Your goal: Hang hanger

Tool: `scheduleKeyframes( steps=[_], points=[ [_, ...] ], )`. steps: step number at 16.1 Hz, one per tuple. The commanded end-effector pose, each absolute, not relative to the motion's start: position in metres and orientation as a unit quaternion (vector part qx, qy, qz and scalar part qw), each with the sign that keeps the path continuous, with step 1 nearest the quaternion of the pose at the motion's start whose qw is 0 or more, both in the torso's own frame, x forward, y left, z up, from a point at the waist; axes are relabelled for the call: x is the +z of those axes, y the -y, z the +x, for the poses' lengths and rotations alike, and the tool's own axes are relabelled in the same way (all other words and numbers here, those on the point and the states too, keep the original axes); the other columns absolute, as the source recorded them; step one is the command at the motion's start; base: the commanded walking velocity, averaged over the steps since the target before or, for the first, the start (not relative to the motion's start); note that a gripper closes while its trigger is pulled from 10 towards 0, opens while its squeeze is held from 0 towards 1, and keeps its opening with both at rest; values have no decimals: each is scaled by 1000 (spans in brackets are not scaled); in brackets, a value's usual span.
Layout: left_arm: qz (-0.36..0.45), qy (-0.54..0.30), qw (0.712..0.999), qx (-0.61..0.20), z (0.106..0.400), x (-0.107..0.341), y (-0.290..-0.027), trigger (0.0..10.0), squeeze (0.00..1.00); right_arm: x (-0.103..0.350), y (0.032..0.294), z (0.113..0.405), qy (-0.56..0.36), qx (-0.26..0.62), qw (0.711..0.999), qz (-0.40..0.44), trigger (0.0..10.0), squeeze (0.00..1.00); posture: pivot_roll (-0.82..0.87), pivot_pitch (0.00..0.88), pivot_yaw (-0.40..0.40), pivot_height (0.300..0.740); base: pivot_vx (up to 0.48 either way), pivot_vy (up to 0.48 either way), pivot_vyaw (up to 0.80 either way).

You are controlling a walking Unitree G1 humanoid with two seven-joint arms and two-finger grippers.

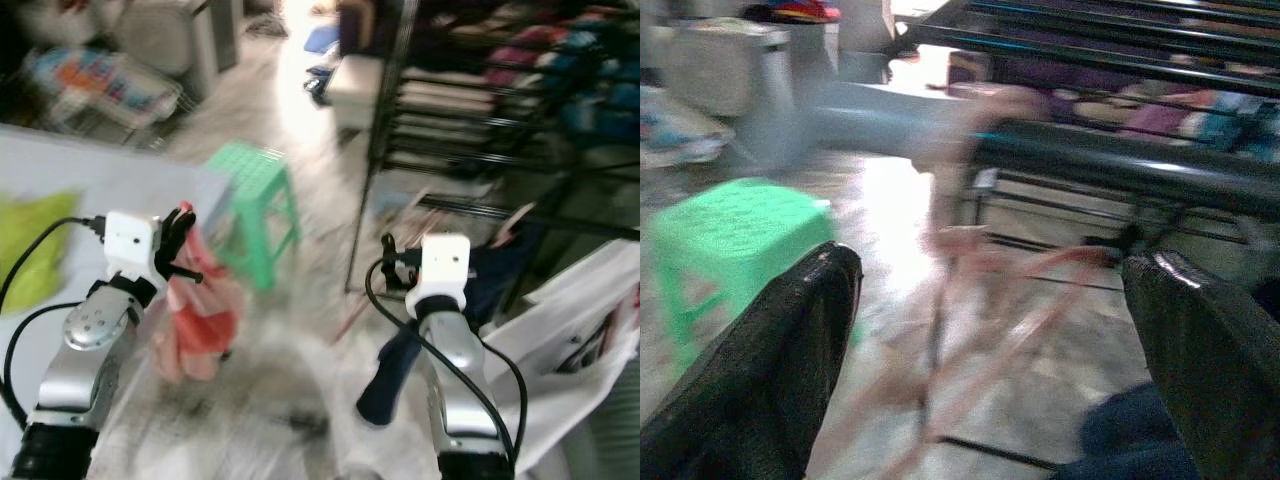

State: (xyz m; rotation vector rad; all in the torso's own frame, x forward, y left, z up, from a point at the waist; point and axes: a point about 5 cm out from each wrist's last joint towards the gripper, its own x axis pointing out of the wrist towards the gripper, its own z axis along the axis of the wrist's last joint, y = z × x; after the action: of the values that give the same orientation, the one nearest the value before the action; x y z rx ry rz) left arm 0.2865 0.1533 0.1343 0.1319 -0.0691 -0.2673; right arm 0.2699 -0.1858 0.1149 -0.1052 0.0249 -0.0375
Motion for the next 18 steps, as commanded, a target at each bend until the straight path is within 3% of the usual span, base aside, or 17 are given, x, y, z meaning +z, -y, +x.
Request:
scheduleKeyframes(
  steps=[1,5,12,18],
  points=[
    [57,39,986,-150,286,136,-143,10000,0,112,193,267,-21,-32,998,-55,10000,0,-31,0,4,740,454,0,0],
    [27,22,988,-153,286,133,-142,10000,0,108,192,263,-35,-32,997,-59,10000,0,-32,0,1,740,389,170,0],
    [19,19,986,-167,284,134,-139,10000,0,101,190,246,-48,-34,996,-61,10000,0,-32,0,-7,740,0,66,0],
    [5,14,982,-190,283,135,-133,10000,0,95,190,202,-74,-11,995,-68,10000,0,-45,0,6,740,0,0,0]
  ],
)
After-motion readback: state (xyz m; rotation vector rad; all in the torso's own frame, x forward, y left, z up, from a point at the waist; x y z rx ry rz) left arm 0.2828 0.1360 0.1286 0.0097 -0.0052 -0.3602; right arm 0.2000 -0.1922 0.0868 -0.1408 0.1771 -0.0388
